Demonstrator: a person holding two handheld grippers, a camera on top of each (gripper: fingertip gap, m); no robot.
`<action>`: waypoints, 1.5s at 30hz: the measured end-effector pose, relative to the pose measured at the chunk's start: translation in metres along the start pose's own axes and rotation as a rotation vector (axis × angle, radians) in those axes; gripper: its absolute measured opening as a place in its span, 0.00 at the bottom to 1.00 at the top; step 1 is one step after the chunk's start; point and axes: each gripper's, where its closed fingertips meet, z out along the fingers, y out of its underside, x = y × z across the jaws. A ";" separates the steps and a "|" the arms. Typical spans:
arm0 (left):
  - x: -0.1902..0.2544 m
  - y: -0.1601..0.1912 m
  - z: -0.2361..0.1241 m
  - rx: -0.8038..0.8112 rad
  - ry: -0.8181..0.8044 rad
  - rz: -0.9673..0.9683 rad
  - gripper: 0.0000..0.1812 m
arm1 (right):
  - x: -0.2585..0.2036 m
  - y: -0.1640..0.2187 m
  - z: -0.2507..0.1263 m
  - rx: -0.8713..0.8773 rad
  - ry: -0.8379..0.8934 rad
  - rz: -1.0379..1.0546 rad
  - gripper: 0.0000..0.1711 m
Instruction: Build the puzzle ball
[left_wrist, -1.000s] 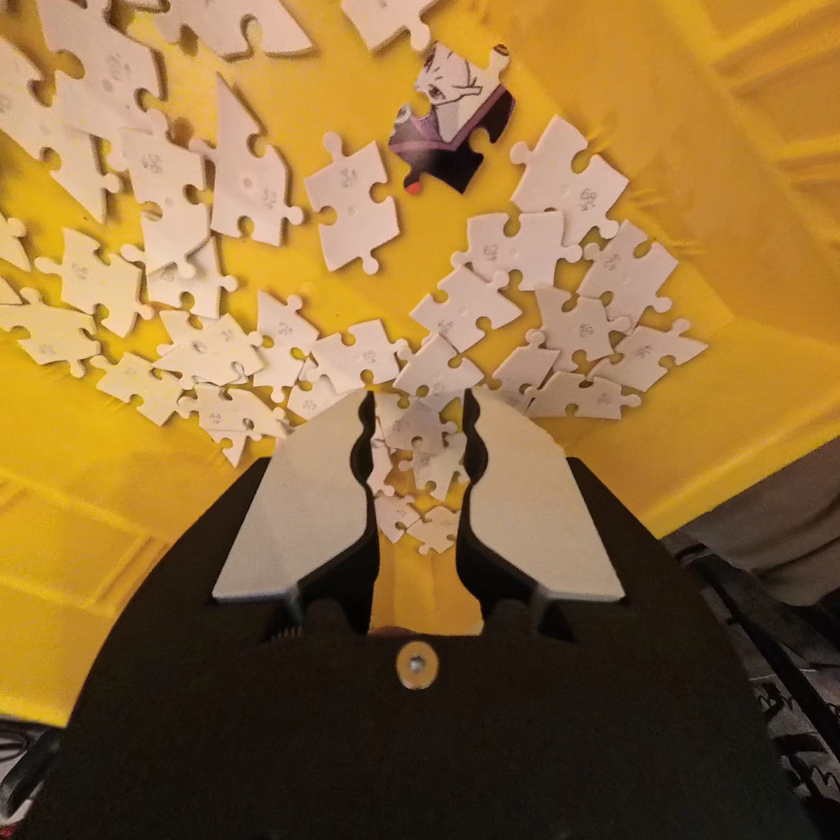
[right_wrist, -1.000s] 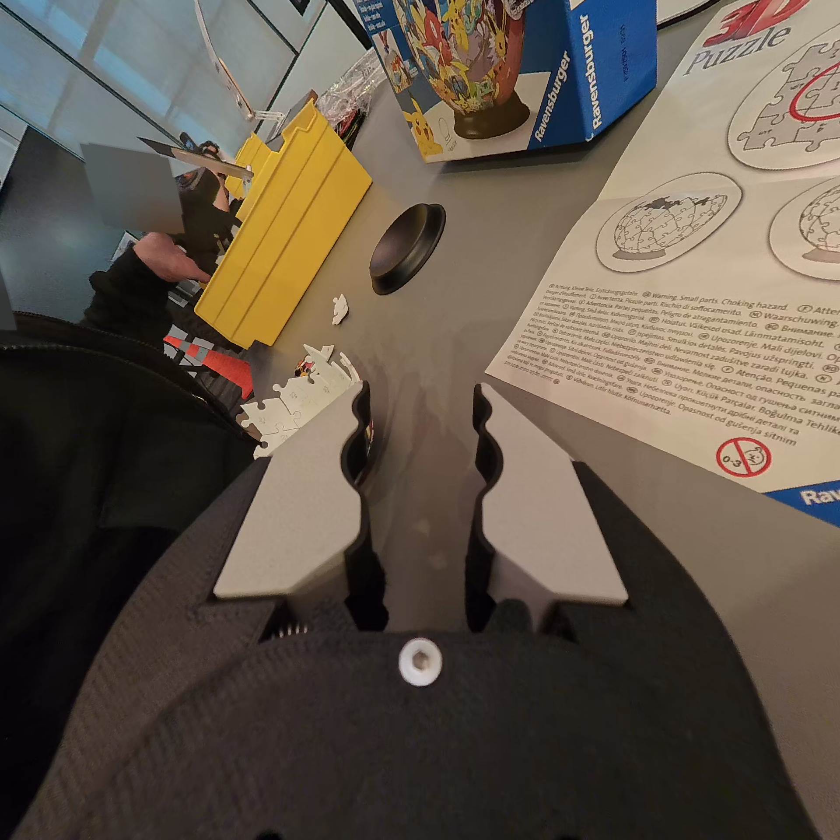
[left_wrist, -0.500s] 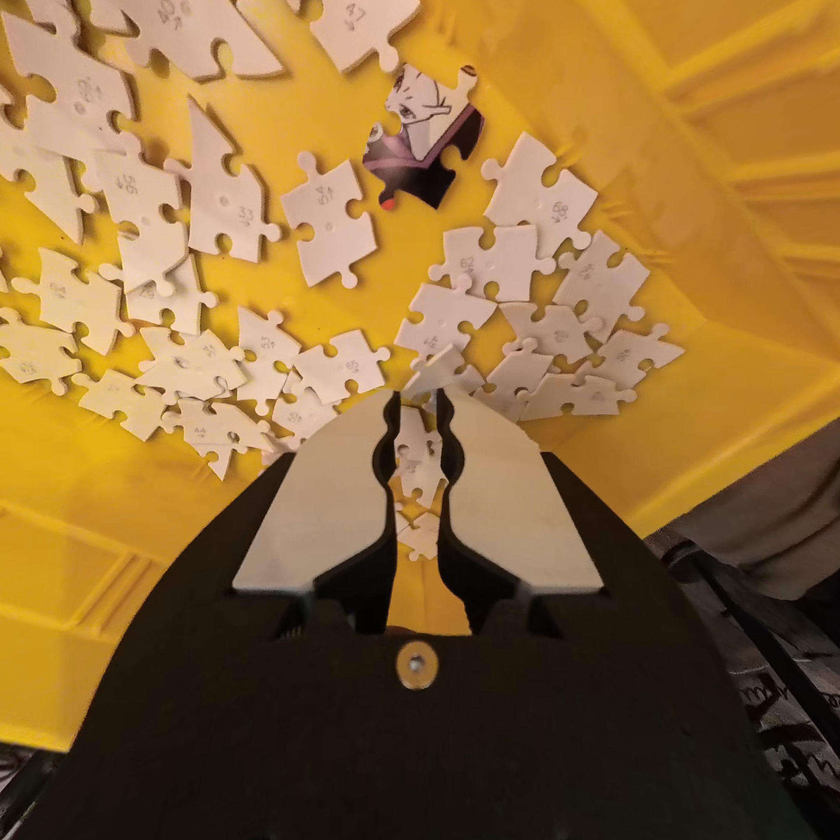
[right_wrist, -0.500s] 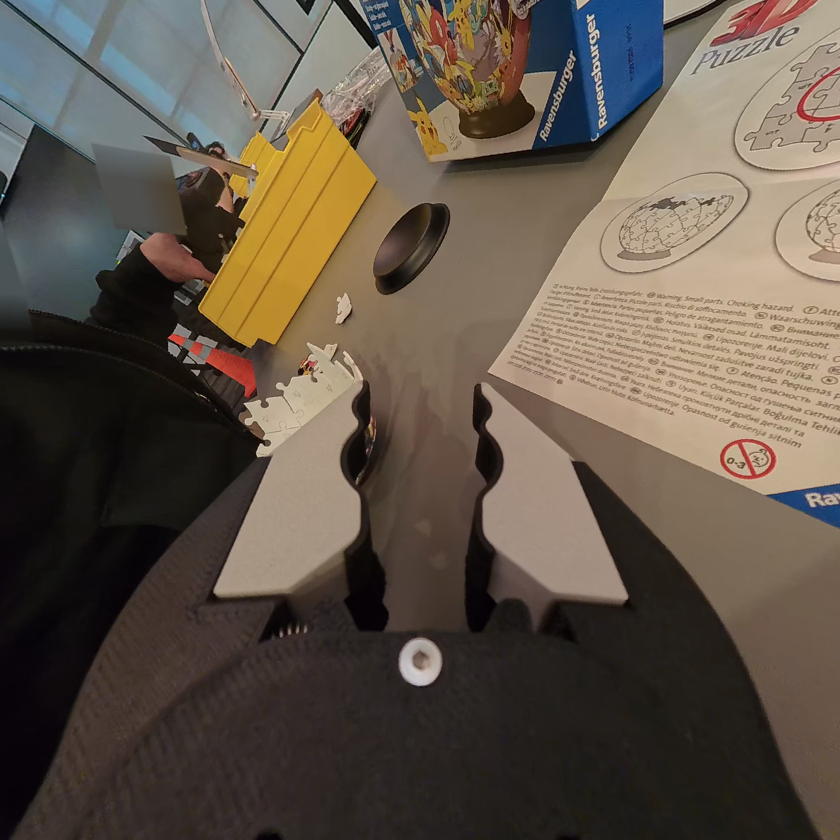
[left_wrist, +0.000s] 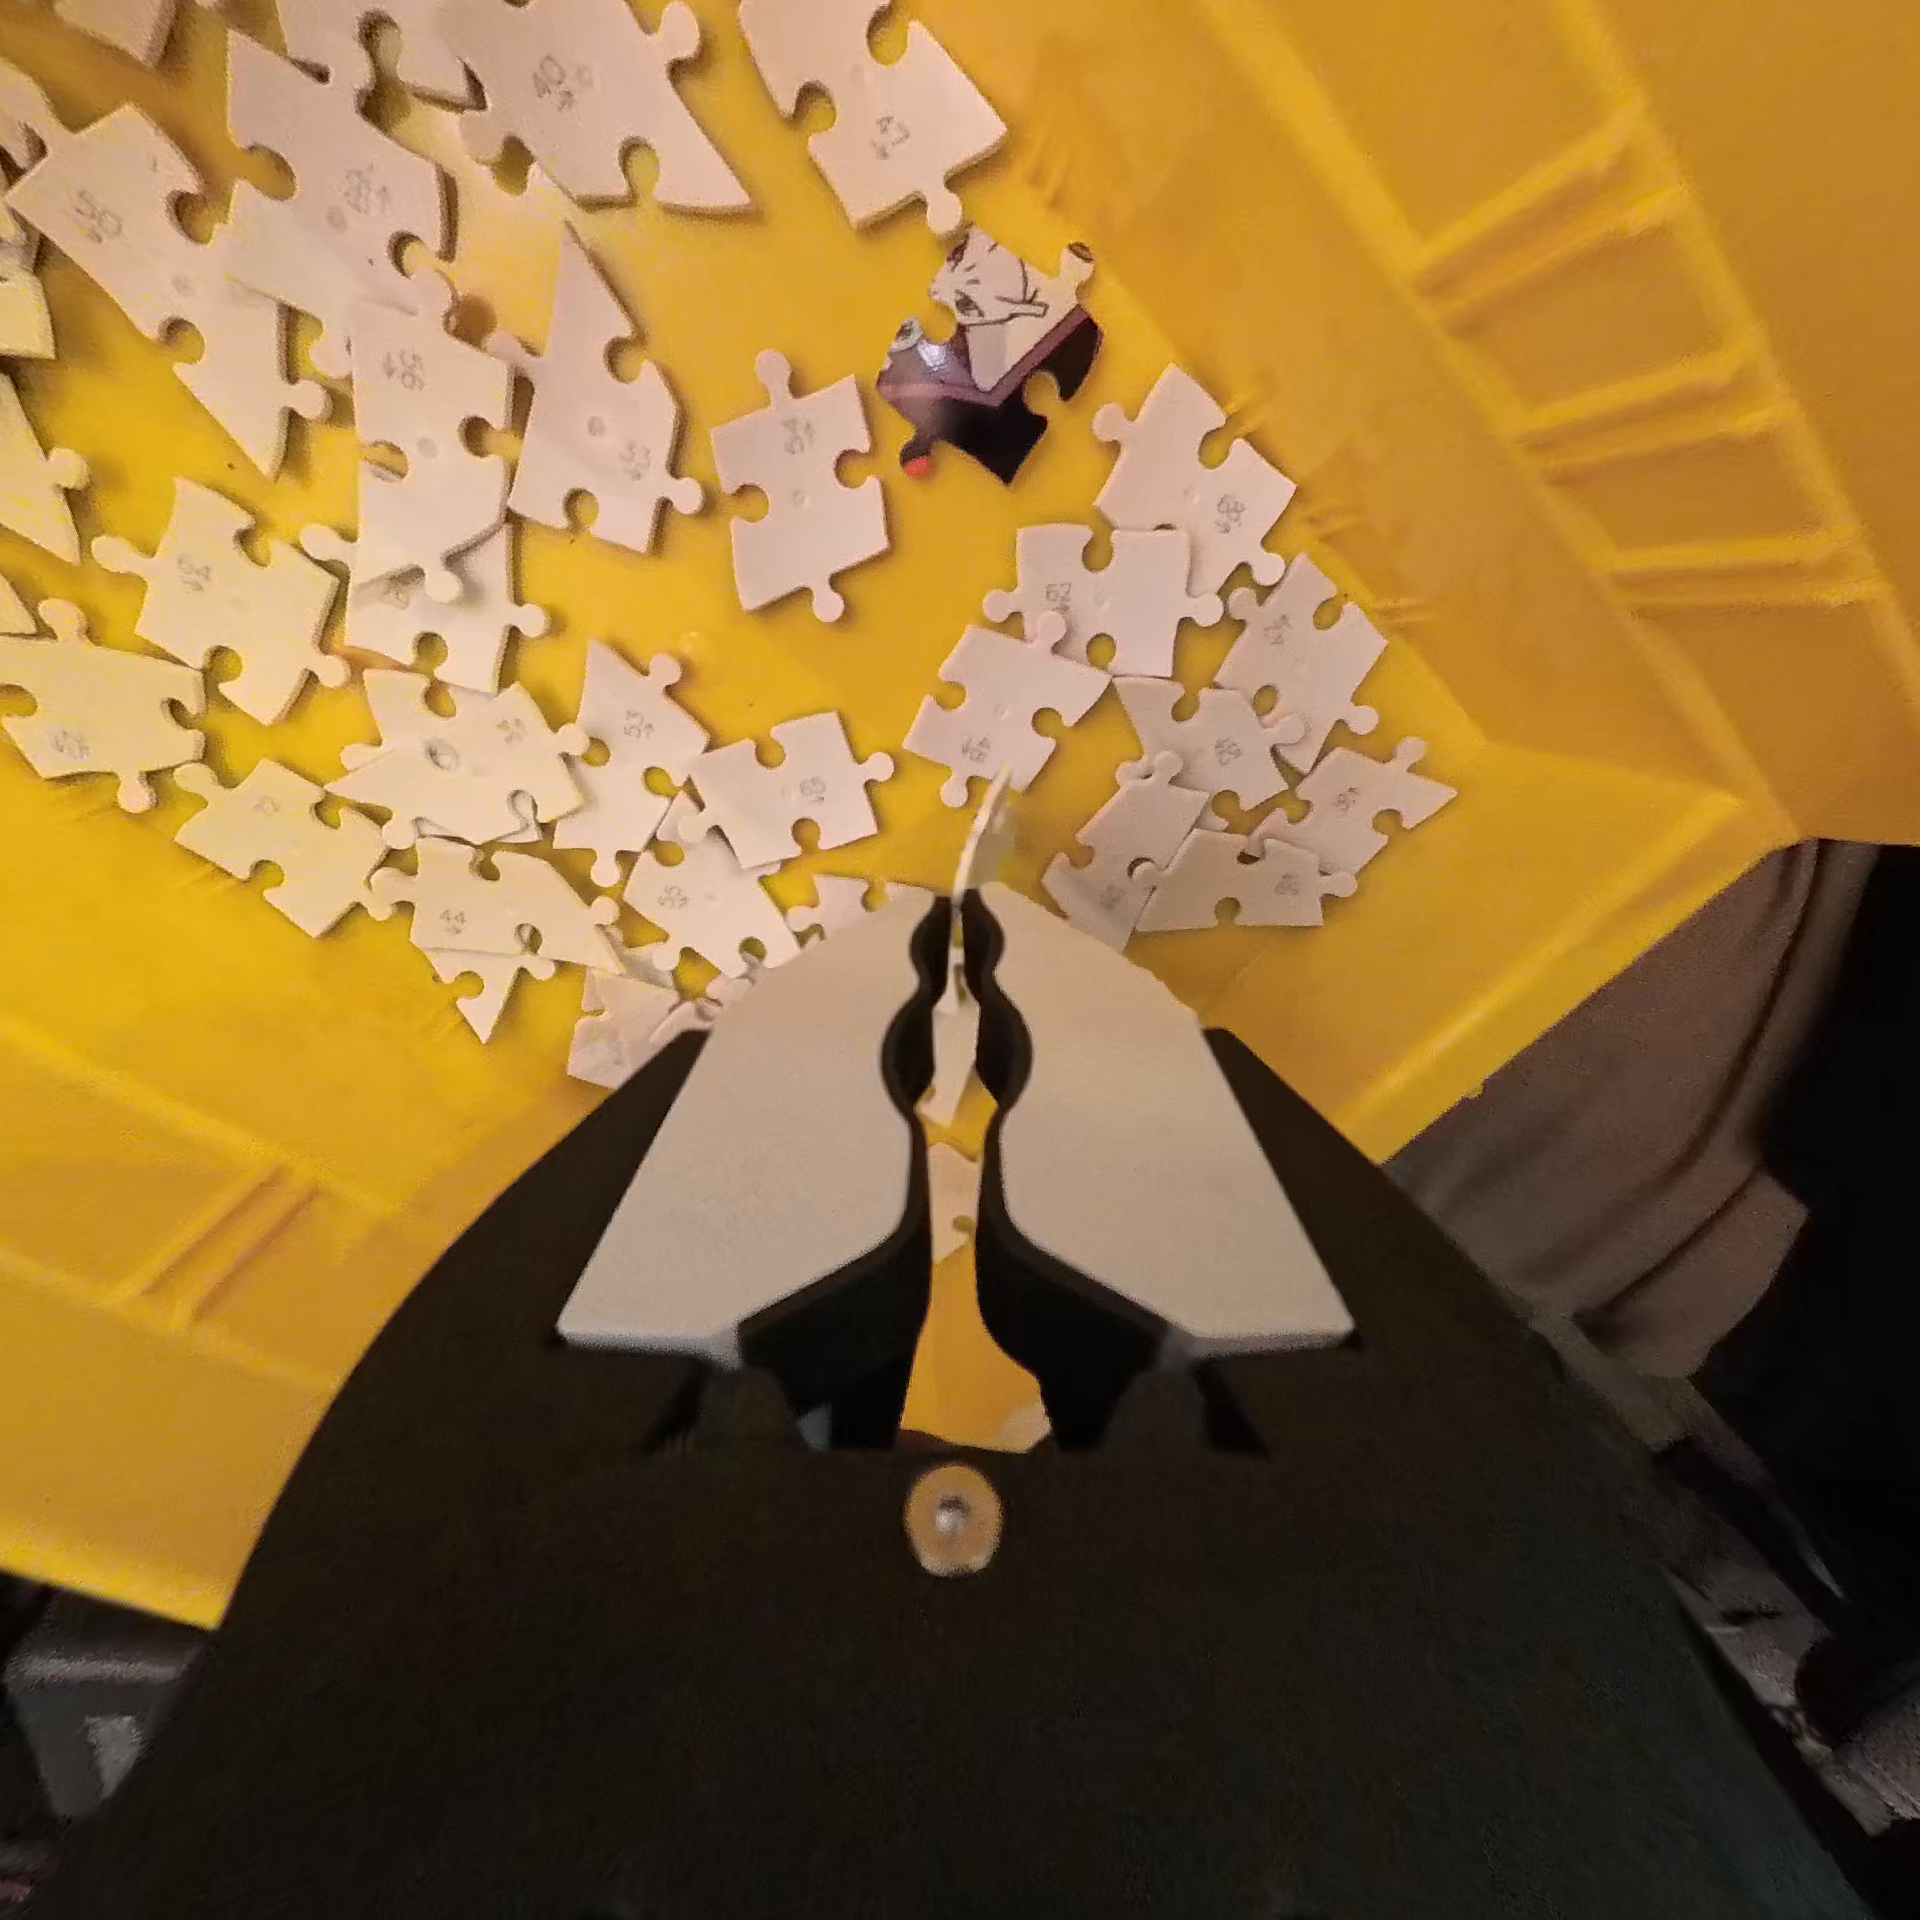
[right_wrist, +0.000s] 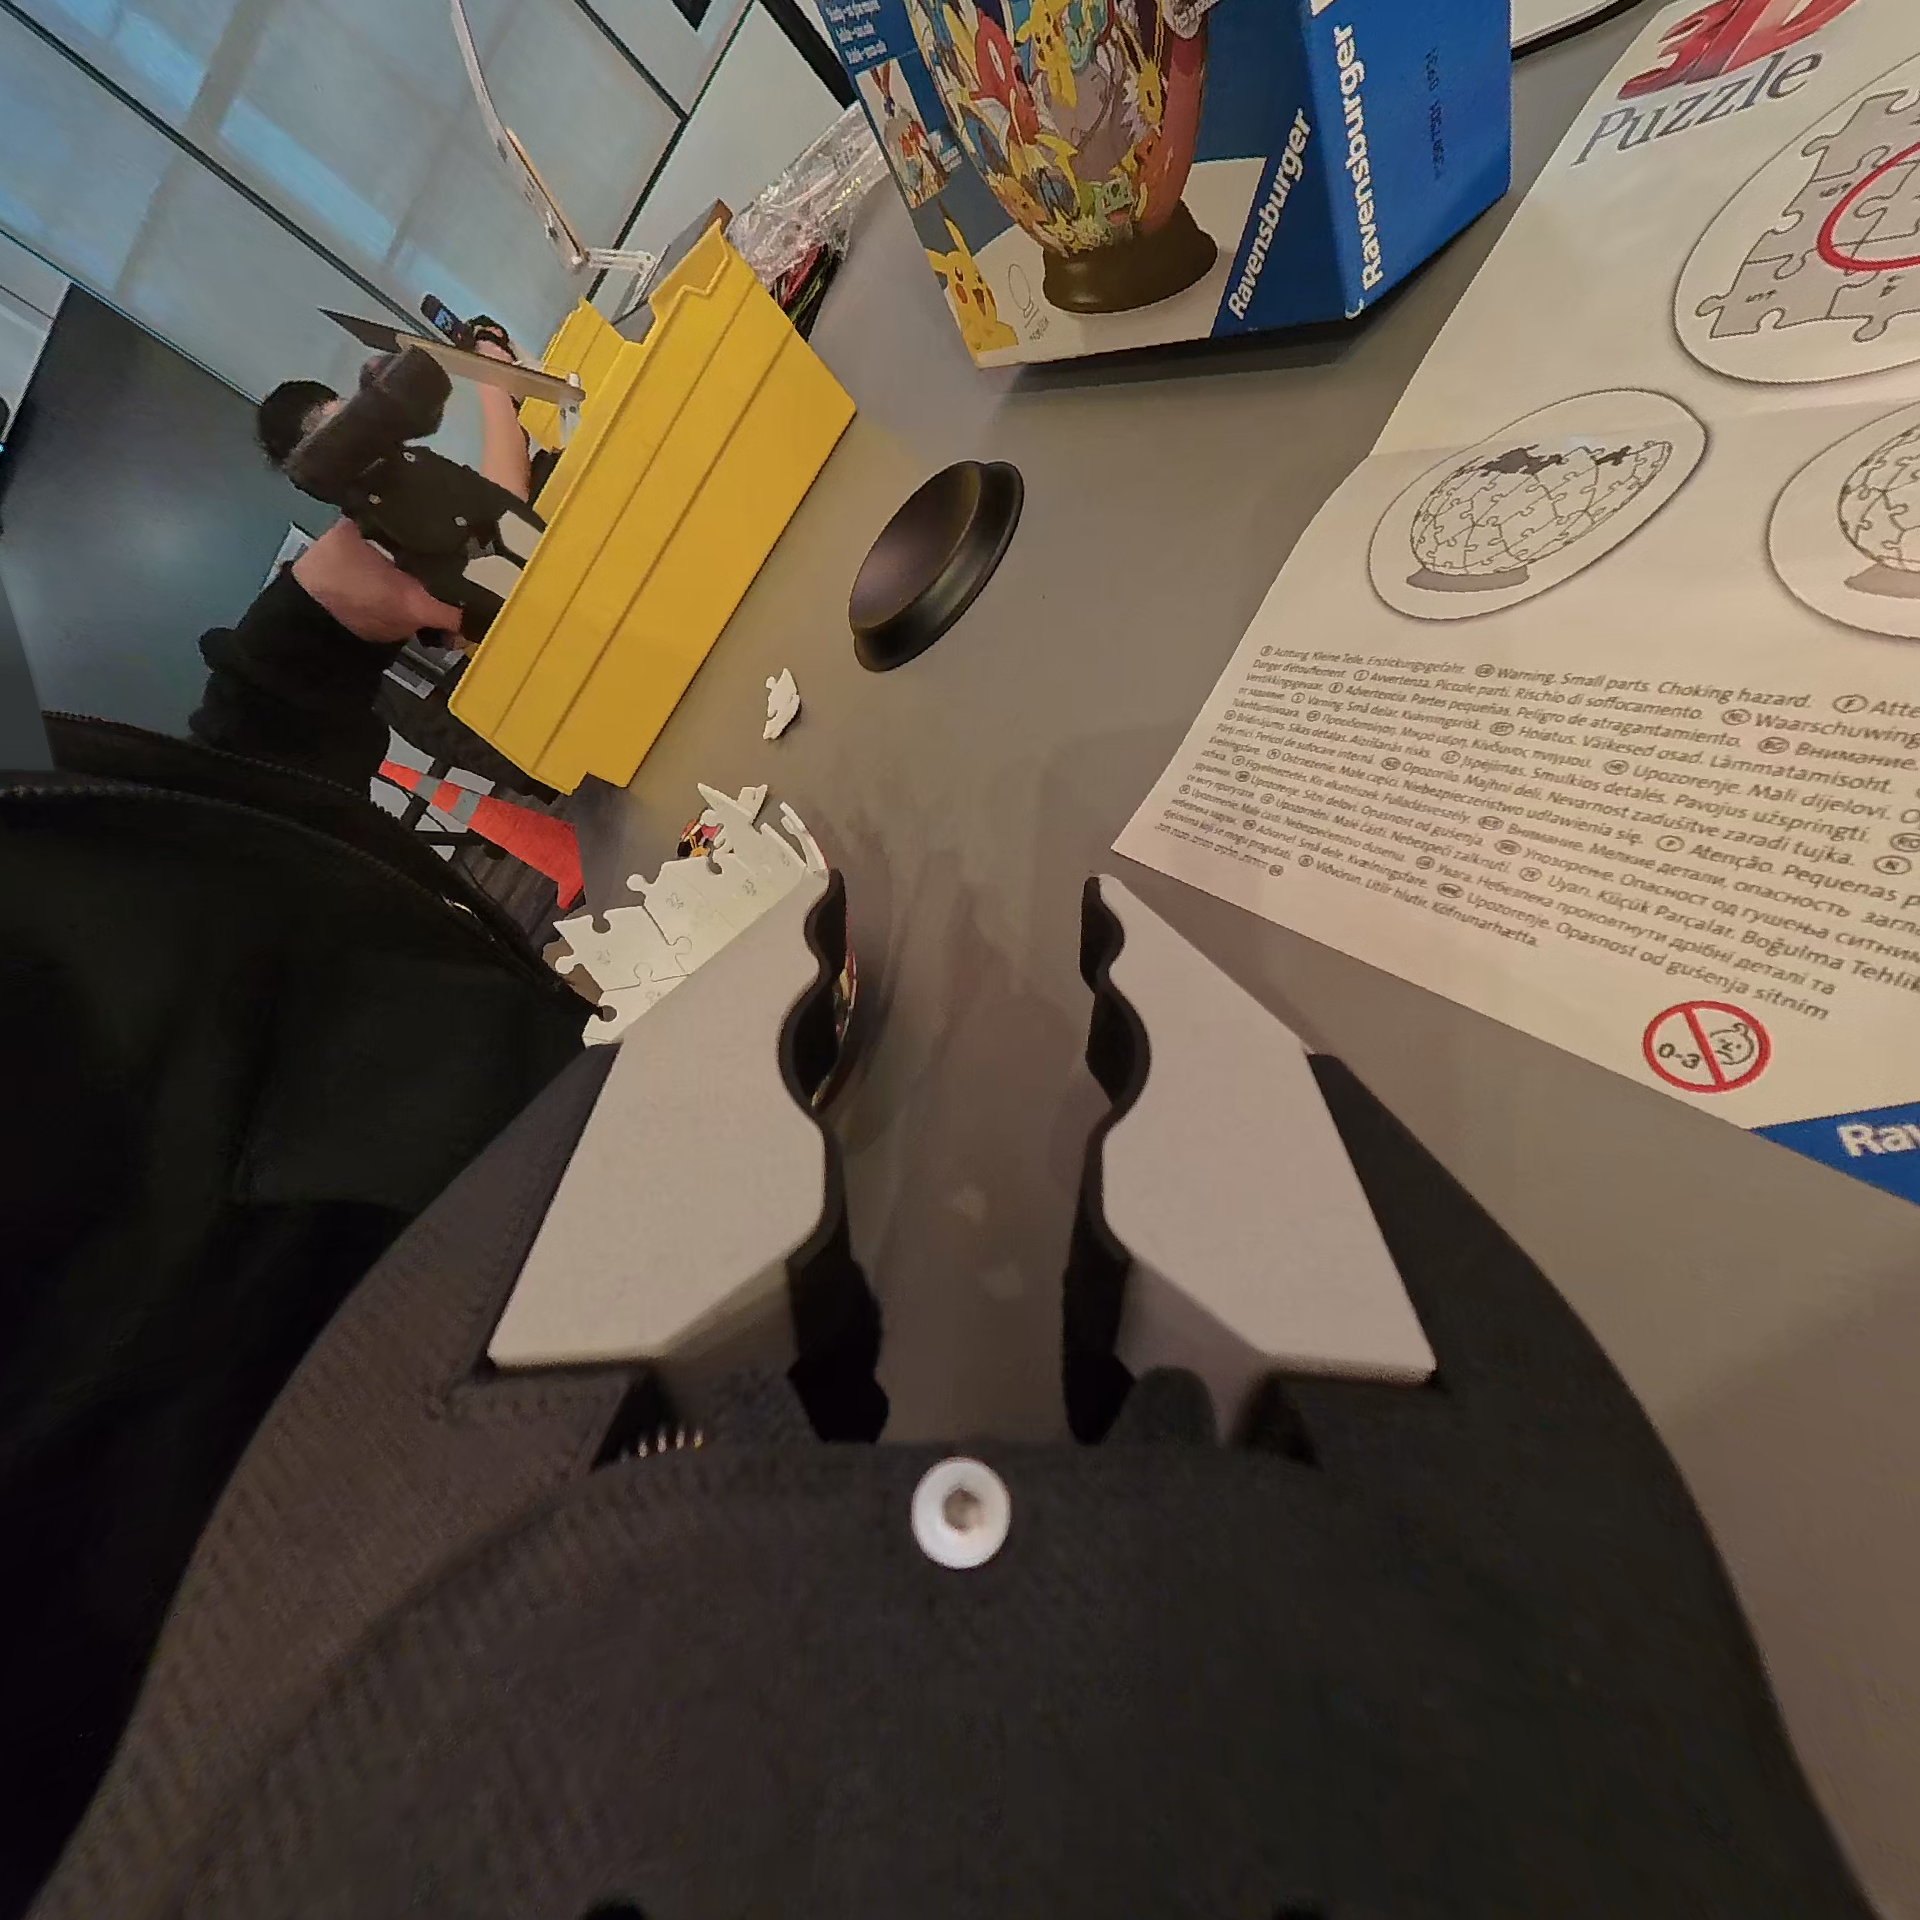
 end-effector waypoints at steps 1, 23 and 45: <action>0.002 -0.001 -0.001 0.013 0.020 -0.014 0.01 | 0.000 0.000 0.000 -0.001 0.001 0.000 0.26; 0.003 0.035 -0.006 -0.138 -0.018 -0.125 0.20 | -0.001 0.000 0.000 -0.001 -0.004 0.000 0.26; -0.012 0.025 0.019 -0.193 -0.106 -0.021 0.03 | -0.002 0.000 0.000 0.000 -0.011 -0.003 0.26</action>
